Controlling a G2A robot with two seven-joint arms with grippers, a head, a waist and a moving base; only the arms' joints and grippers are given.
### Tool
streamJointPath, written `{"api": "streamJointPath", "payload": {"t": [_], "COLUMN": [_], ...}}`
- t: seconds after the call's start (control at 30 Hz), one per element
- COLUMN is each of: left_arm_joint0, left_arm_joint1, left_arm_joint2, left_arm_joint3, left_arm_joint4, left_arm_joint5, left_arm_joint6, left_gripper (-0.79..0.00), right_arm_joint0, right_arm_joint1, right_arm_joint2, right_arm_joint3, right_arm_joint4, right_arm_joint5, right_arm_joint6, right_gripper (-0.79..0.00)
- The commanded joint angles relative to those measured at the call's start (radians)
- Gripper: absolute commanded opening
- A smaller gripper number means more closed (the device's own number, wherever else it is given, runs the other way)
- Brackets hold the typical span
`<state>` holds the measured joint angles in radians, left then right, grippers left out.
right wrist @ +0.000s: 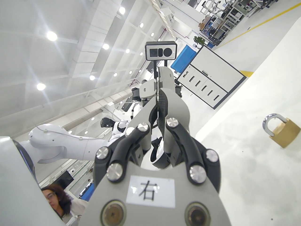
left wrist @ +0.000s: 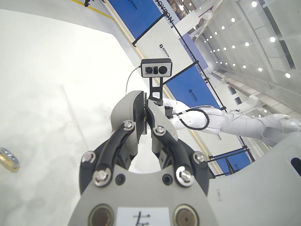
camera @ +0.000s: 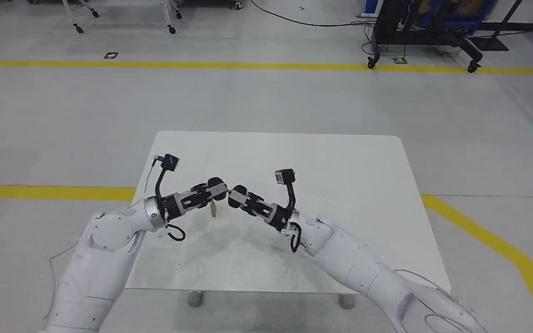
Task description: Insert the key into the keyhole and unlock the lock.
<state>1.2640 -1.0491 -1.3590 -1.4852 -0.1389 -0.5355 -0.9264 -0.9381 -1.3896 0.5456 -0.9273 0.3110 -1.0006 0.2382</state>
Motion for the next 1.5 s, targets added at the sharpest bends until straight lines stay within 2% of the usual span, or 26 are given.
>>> {"api": "streamJointPath", "payload": {"t": [0.0,0.07,0.13,0.23,0.3,0.47,0.53,0.6,0.63,0.67,0.7,0.8,0.9,1.0,1.07,1.17,1.2,1.3,1.33,1.47], "left_arm_joint0": [0.001,0.006,0.026,0.079,0.097,0.067,0.047,0.03,0.021,0.014,0.009,-0.011,-0.036,-0.057,-0.067,-0.087,-0.091,-0.098,-0.099,-0.097], "left_arm_joint1": [0.004,0.014,0.023,0.023,0.021,0.007,0.001,-0.005,-0.008,-0.01,-0.012,-0.018,-0.024,-0.03,-0.034,-0.039,-0.041,-0.045,-0.046,-0.047], "left_arm_joint2": [-0.017,-0.045,-0.068,-0.021,0.029,0.15,0.181,0.206,0.215,0.226,0.236,0.25,0.261,0.273,0.277,0.287,0.292,0.3,0.301,0.305], "left_arm_joint3": [-0.005,-0.026,-0.079,-0.169,-0.209,-0.206,-0.197,-0.184,-0.176,-0.169,-0.164,-0.142,-0.122,-0.102,-0.086,-0.067,-0.064,-0.057,-0.055,-0.062], "left_arm_joint4": [0.037,0.162,0.423,0.696,0.853,1.064,1.1,1.123,1.131,1.141,1.141,1.125,1.116,1.113,1.108,1.112,1.117,1.119,1.118,1.132], "left_arm_joint5": [-0.002,0.011,0.116,0.303,0.395,0.513,0.545,0.567,0.577,0.583,0.578,0.572,0.586,0.605,0.624,0.634,0.638,0.643,0.643,0.622], "left_arm_joint6": [0.011,0.025,0.09,0.14,0.156,0.16,0.164,0.157,0.152,0.148,0.139,0.101,0.071,0.052,0.04,0.02,0.02,0.022,0.021,0.014], "left_gripper": [0.0,0.0,0.0,0.0,0.0,0.0,0.0,-0.126,-0.246,-0.326,-0.339,-0.249,-0.268,-0.4,-0.449,-0.48,-0.52,-0.763,-0.785,-0.785], "right_arm_joint0": [-0.006,-0.014,-0.036,-0.077,-0.109,-0.183,-0.214,-0.232,-0.232,-0.232,-0.232,-0.232,-0.232,-0.232,-0.232,-0.232,-0.232,-0.232,-0.232,-0.232], "right_arm_joint1": [0.005,0.015,0.029,0.054,0.071,0.107,0.116,0.12,0.12,0.12,0.12,0.12,0.12,0.12,0.12,0.12,0.12,0.12,0.12,0.12], "right_arm_joint2": [0.026,0.066,0.112,0.183,0.228,0.336,0.369,0.386,0.386,0.386,0.386,0.386,0.386,0.386,0.386,0.386,0.386,0.386,0.386,0.386], "right_arm_joint3": [0.009,0.013,-0.004,-0.041,-0.07,-0.17,-0.215,-0.241,-0.241,-0.241,-0.241,-0.241,-0.241,-0.241,-0.241,-0.241,-0.241,-0.241,-0.241,-0.241], "right_arm_joint4": [-0.007,-0.026,-0.047,-0.106,-0.141,-0.204,-0.227,-0.242,-0.242,-0.242,-0.242,-0.242,-0.242,-0.242,-0.242,-0.242,-0.242,-0.242,-0.242,-0.242], "right_arm_joint5": [-0.012,-0.012,-0.012,-0.012,-0.012,-0.012,-0.012,-0.012,-0.012,-0.012,-0.012,-0.012,-0.012,-0.012,-0.012,-0.012,-0.012,-0.012,-0.012,-0.012], "right_arm_joint6": [-0.011,-0.031,-0.053,-0.076,-0.084,-0.104,-0.113,-0.118,-0.118,-0.118,-0.118,-0.118,-0.118,-0.118,-0.118,-0.118,-0.118,-0.118,-0.118,-0.118], "right_gripper": [-0.785,-0.785,-0.785,-0.785,-0.785,-0.785,-0.785,-0.785,-0.785,-0.785,-0.785,-0.785,-0.785,-0.785,-0.785,-0.785,-0.785,-0.785,-0.785,-0.785]}}
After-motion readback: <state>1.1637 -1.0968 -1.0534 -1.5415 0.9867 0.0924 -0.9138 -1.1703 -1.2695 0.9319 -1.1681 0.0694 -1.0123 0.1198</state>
